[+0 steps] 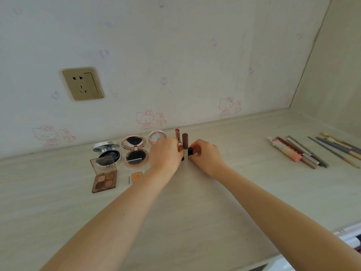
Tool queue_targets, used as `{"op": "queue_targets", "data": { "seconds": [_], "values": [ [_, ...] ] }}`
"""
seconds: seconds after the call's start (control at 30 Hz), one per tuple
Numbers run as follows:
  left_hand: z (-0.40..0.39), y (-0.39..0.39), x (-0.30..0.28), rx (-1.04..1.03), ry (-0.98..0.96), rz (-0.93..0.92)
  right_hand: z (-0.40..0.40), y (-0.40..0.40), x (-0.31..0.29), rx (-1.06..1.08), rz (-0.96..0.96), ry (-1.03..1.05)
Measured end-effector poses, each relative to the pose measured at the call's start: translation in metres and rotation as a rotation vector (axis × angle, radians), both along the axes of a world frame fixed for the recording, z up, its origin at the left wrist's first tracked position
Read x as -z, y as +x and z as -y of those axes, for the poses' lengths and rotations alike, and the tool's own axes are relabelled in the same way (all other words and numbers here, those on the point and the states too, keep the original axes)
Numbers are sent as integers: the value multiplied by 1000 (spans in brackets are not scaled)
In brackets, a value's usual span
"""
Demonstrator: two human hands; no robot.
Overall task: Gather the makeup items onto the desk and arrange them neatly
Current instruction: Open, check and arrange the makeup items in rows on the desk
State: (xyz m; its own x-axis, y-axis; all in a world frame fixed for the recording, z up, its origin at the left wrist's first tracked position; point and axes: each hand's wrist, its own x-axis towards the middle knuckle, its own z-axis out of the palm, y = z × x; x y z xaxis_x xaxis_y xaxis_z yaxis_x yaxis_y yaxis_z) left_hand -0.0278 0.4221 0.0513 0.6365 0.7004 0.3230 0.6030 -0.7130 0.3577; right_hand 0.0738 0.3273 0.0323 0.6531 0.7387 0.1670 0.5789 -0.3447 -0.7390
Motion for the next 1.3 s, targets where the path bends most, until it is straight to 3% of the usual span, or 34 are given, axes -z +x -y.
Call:
{"op": "queue_targets", "data": {
  "seconds": [0.83,1.1,1.3],
  "values": [
    [4,0,-4,-25,7,-5,-3,6,3,14,30,5],
    [20,-12,-23,-1,63,91,46,14,-15,-22,259,-101],
    [62,-3,-33,190,178,157,99,22,-30,-15,432,-248]
  ]
}}
